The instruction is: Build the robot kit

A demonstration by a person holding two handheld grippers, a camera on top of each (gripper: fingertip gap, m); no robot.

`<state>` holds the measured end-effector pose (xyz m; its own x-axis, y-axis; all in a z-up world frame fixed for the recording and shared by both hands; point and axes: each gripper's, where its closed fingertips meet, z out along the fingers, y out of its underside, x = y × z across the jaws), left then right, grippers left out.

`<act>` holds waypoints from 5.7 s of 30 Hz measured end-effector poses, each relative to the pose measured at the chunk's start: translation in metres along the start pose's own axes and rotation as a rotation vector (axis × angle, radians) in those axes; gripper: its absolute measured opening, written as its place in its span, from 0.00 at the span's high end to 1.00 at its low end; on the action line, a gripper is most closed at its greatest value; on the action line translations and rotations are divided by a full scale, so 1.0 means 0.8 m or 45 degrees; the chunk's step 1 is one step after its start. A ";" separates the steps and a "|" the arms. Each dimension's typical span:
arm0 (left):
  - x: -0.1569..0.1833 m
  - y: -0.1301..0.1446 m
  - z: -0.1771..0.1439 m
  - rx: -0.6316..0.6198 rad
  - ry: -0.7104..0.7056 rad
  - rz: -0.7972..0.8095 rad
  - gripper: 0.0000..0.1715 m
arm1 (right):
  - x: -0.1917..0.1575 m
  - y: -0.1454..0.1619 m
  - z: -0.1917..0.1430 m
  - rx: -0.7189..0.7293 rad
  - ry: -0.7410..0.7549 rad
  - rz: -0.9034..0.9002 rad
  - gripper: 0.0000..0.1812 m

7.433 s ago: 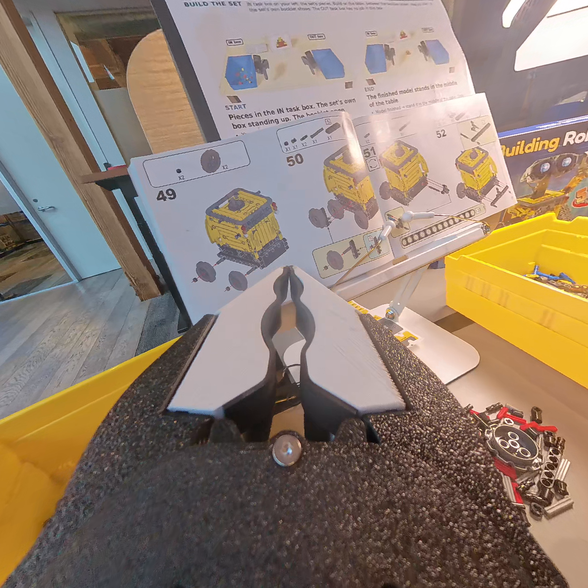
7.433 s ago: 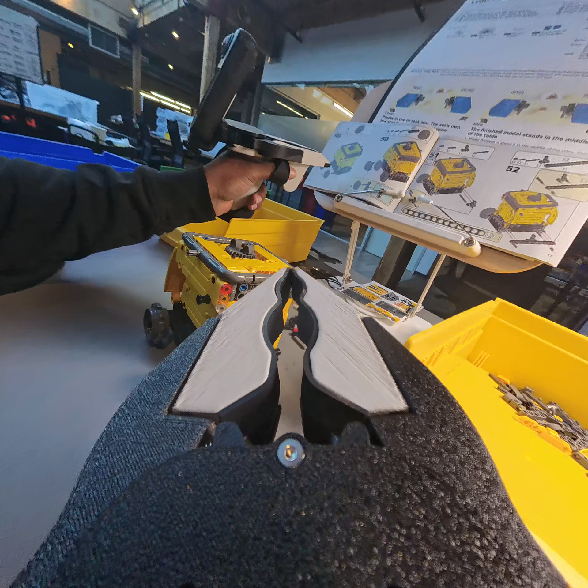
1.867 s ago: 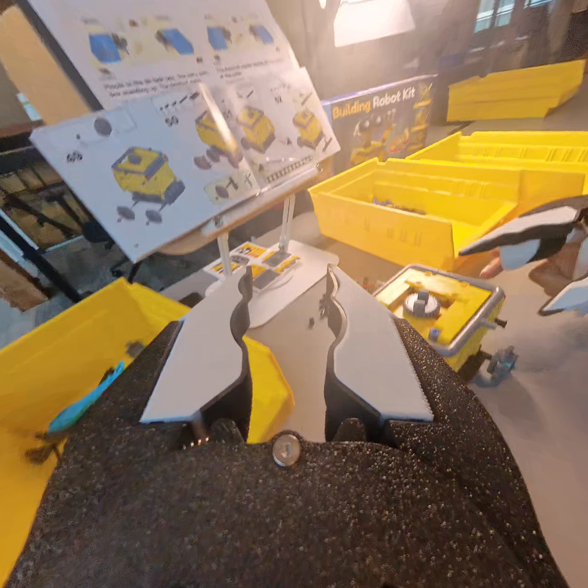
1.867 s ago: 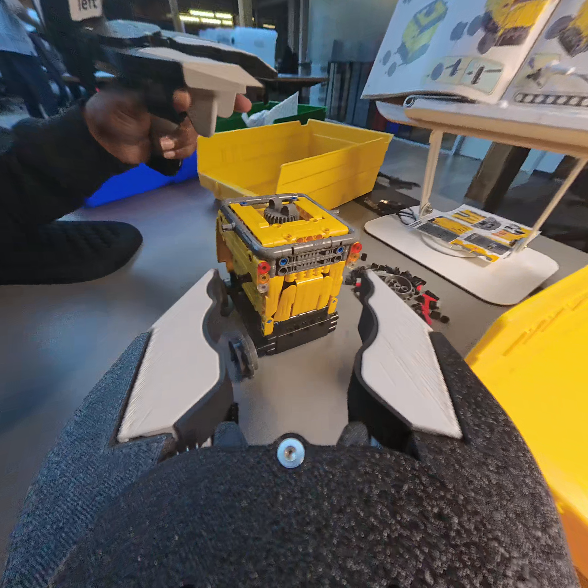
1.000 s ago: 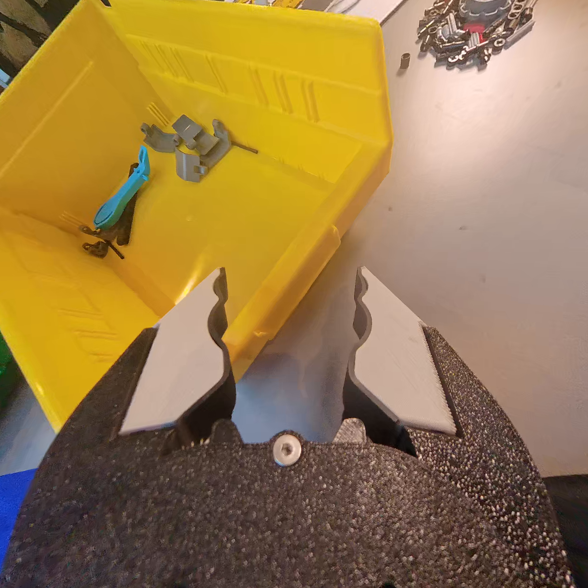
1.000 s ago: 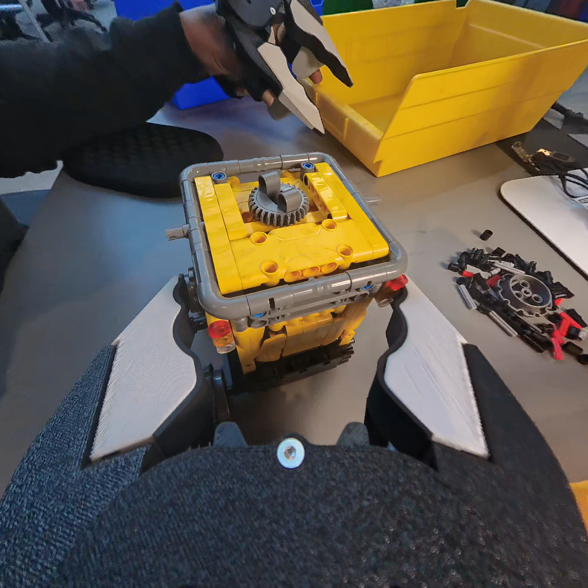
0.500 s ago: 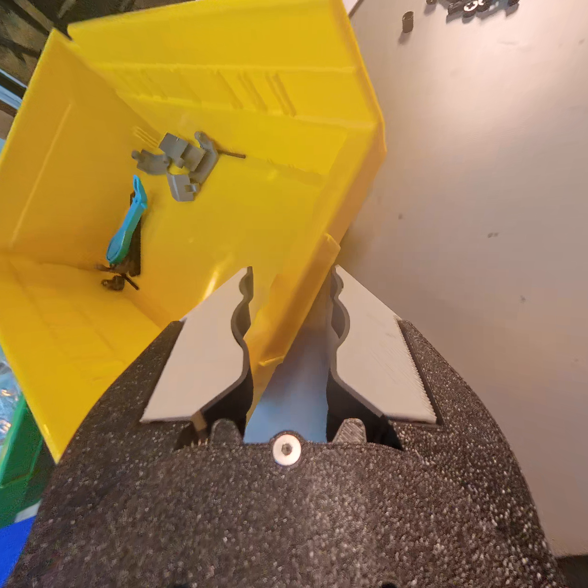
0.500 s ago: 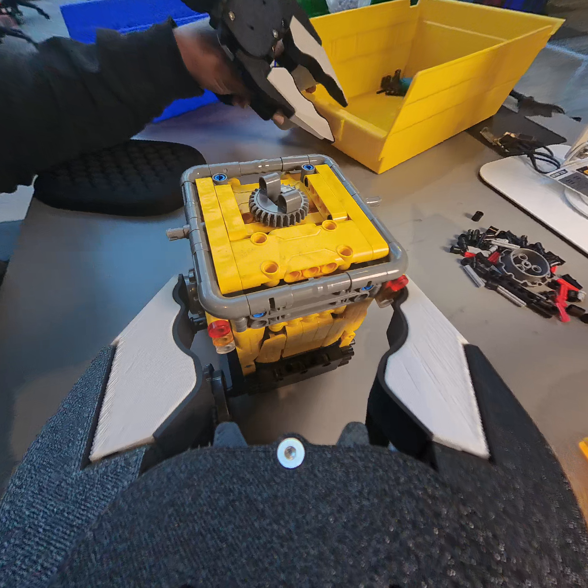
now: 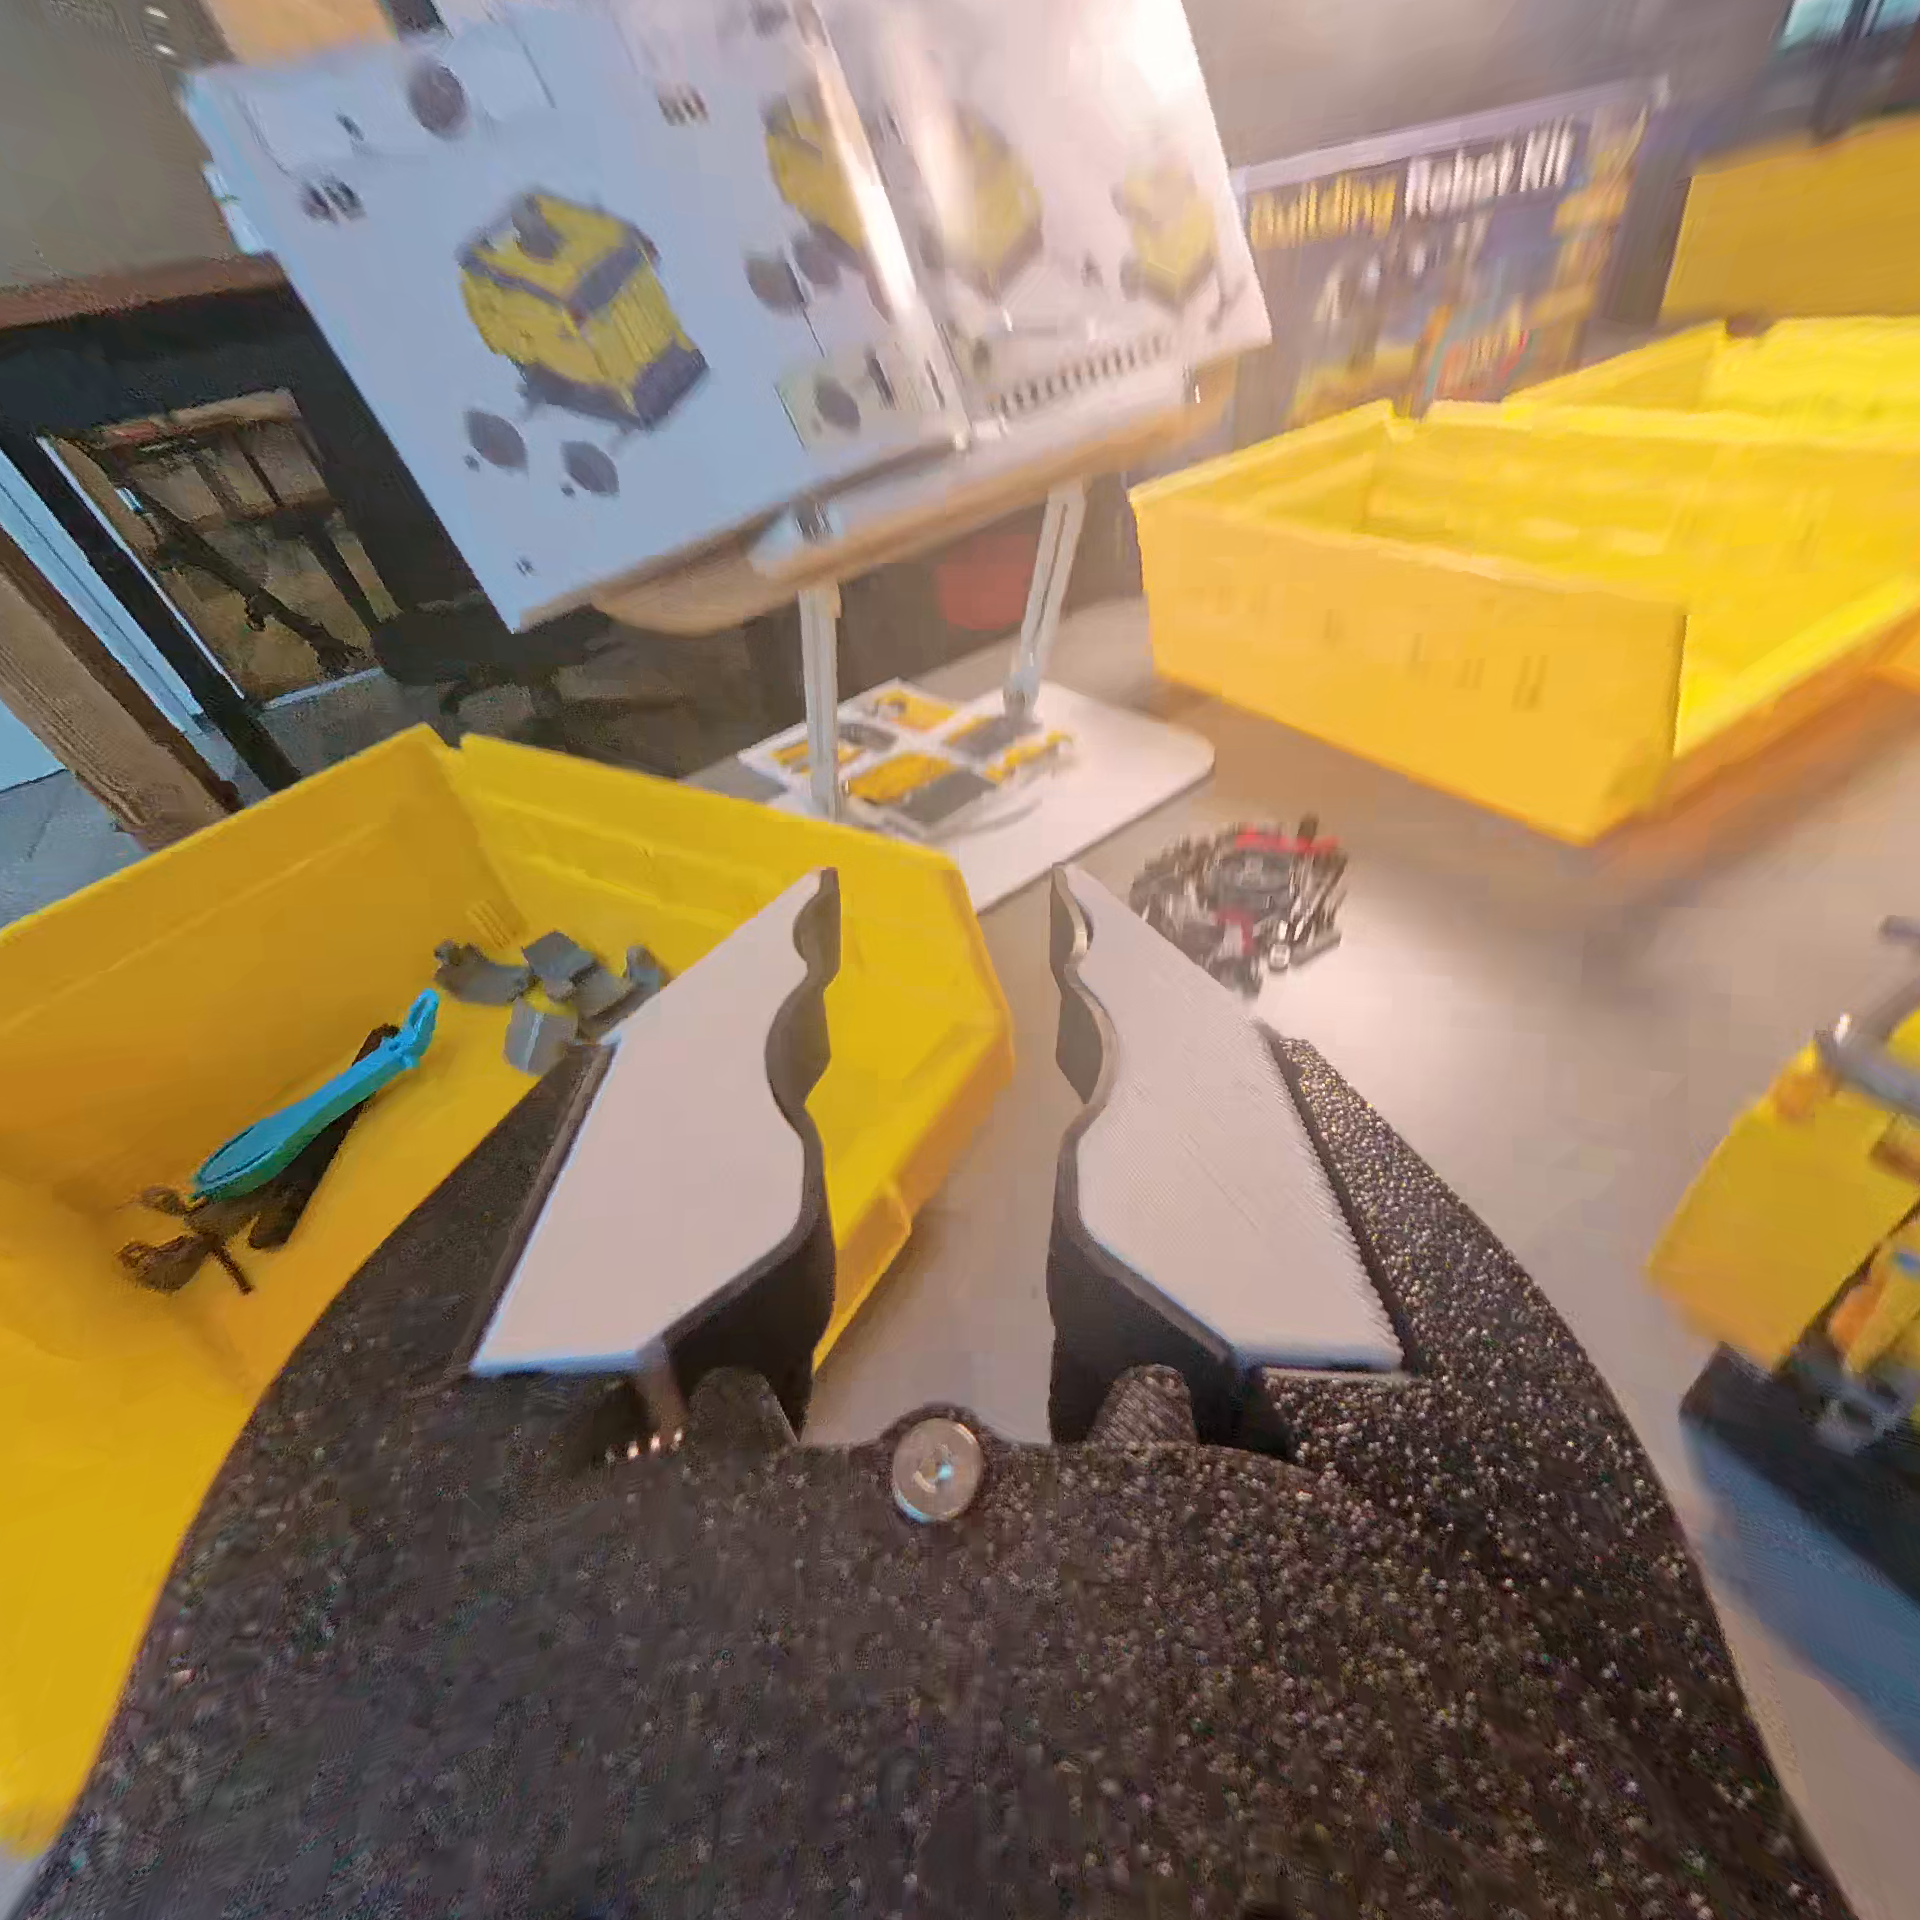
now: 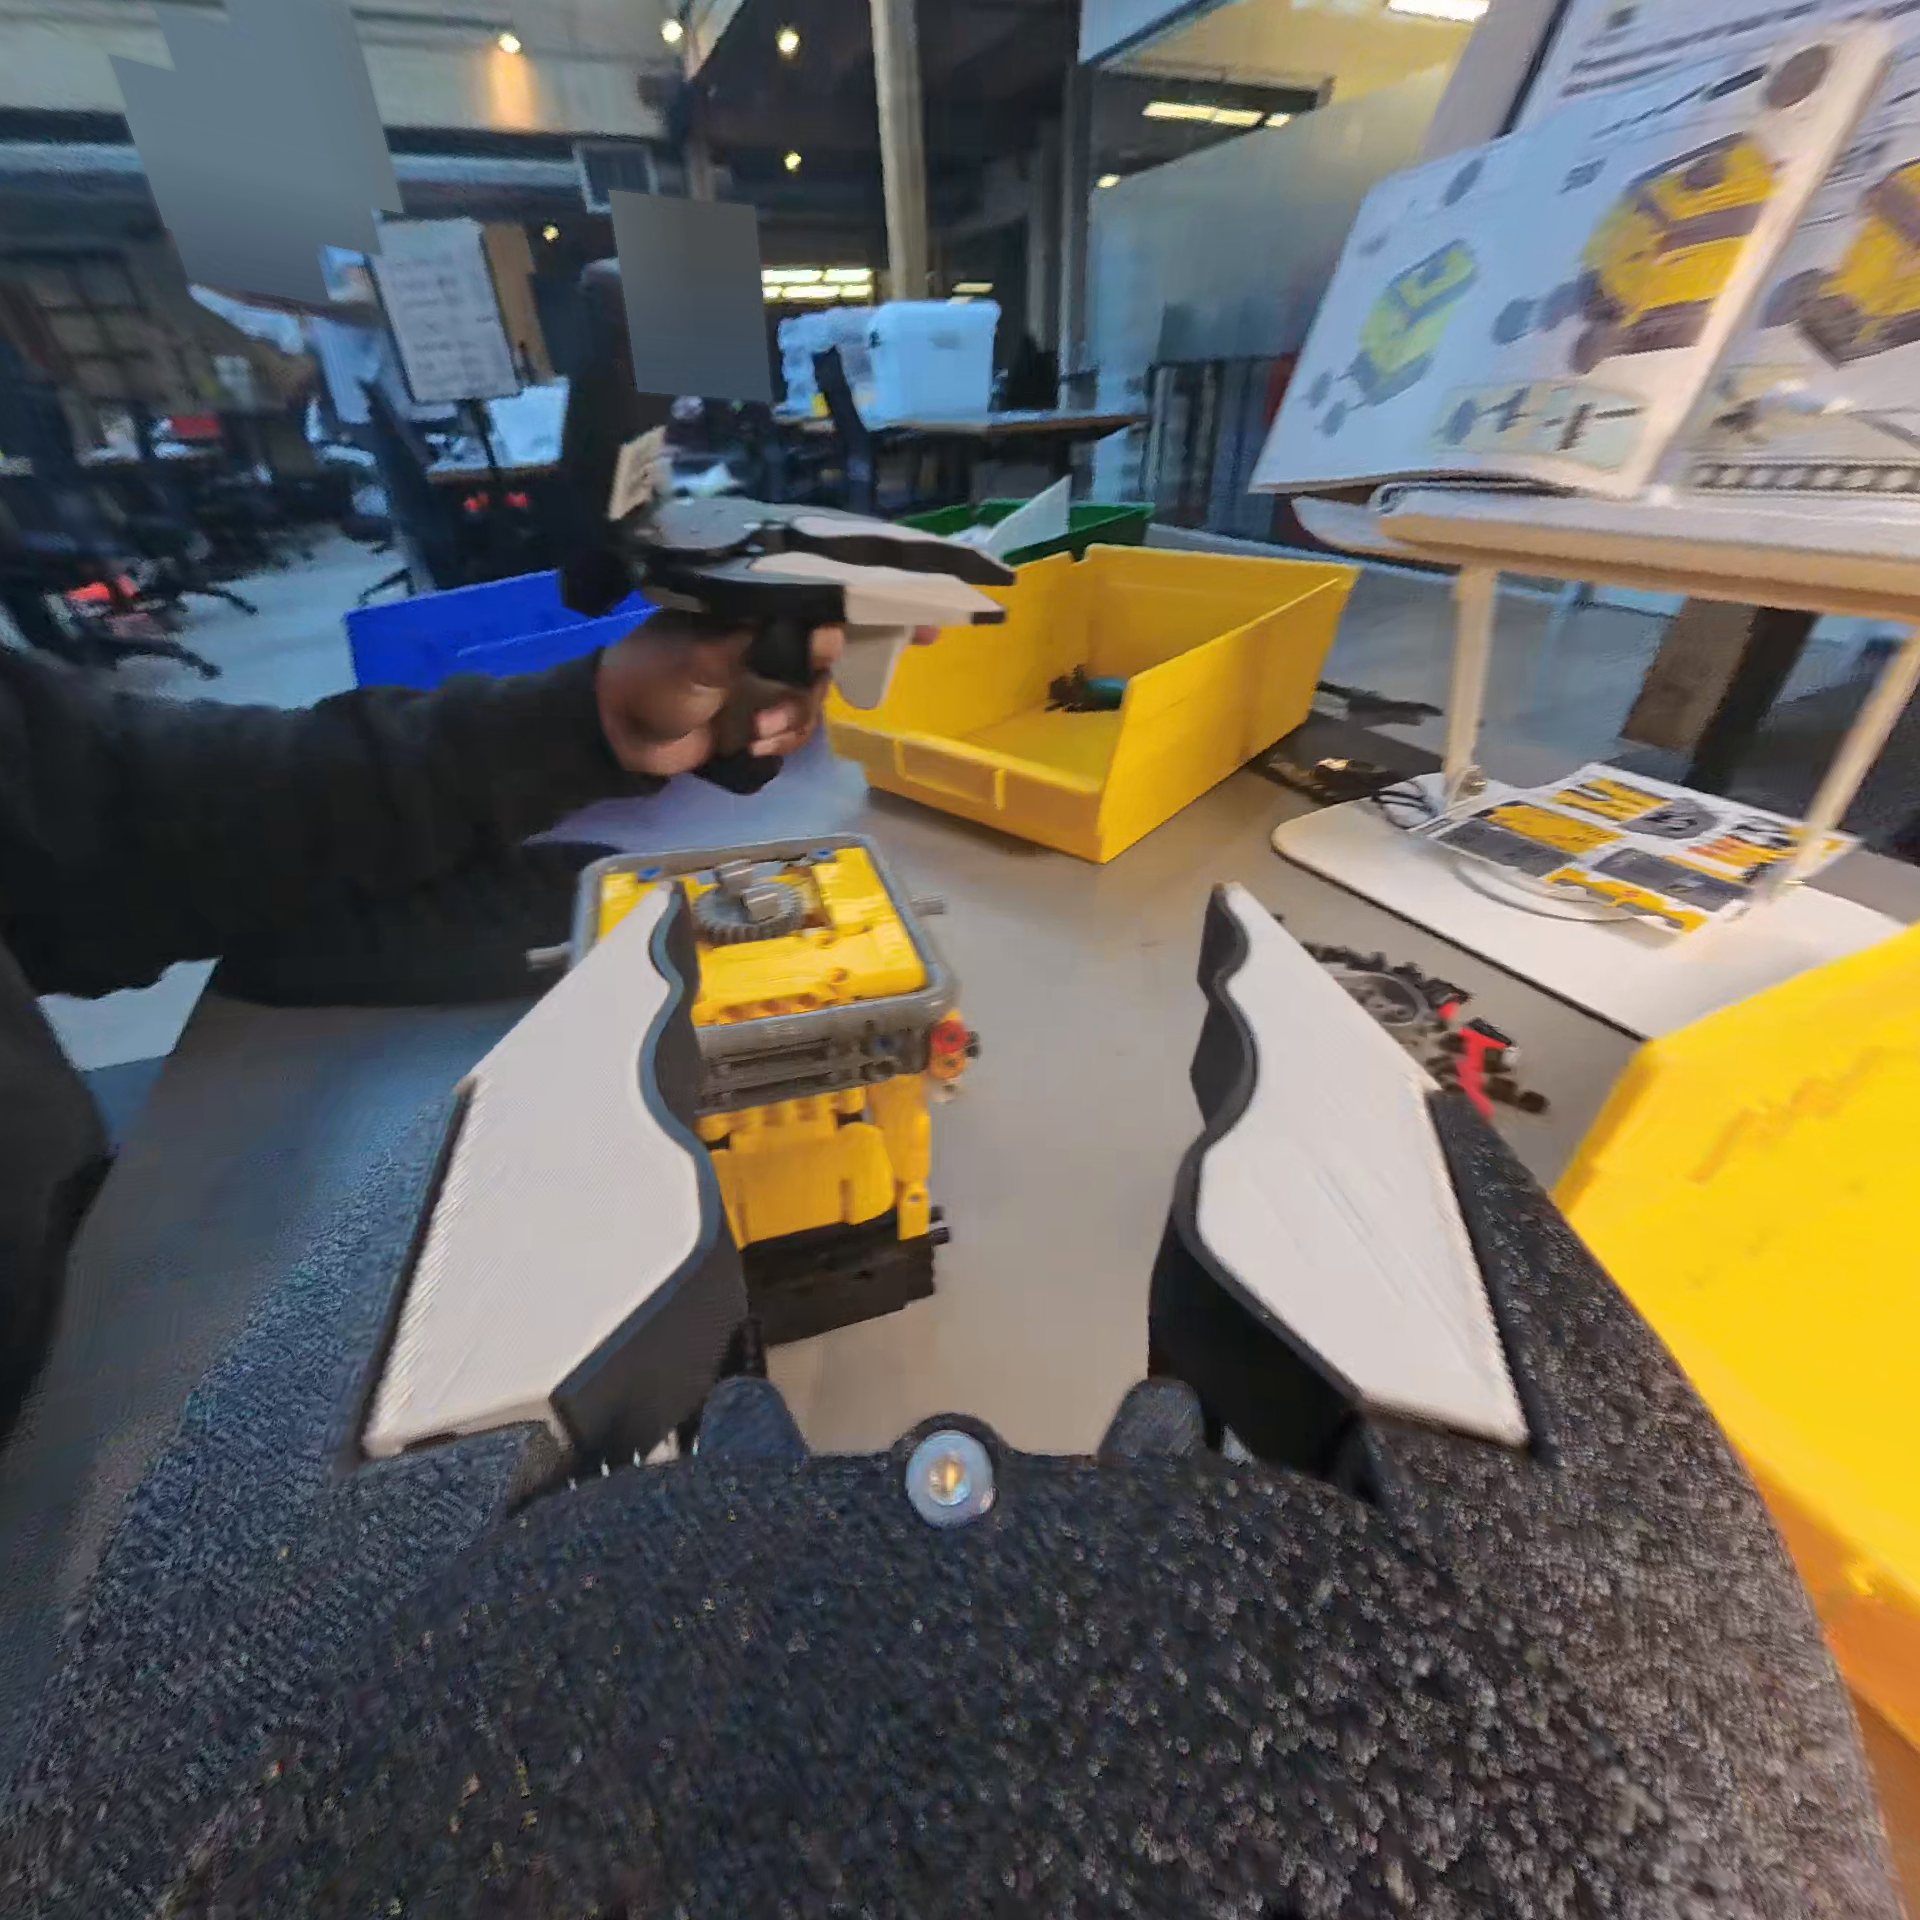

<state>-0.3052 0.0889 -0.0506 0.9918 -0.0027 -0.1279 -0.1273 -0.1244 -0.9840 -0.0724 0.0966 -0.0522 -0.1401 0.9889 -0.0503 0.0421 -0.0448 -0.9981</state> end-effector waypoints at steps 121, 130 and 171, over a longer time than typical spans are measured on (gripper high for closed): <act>-0.106 -0.169 0.227 0.093 -0.309 0.225 1.00 | 0.406 -0.100 0.103 -0.422 0.898 -0.556 0.98; -0.101 -0.168 0.222 0.098 -0.311 0.241 1.00 | 0.409 -0.100 0.107 -0.386 0.924 -0.518 0.95; 0.059 -0.038 0.148 -0.177 0.199 0.201 0.94 | 0.096 0.039 0.012 -0.049 0.457 -0.007 0.89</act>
<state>-0.2563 0.2102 -0.0413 0.9513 -0.1844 -0.2471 -0.2880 -0.2451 -0.9257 -0.0914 0.1695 -0.0876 0.2157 0.9762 -0.0225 0.0807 -0.0408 -0.9959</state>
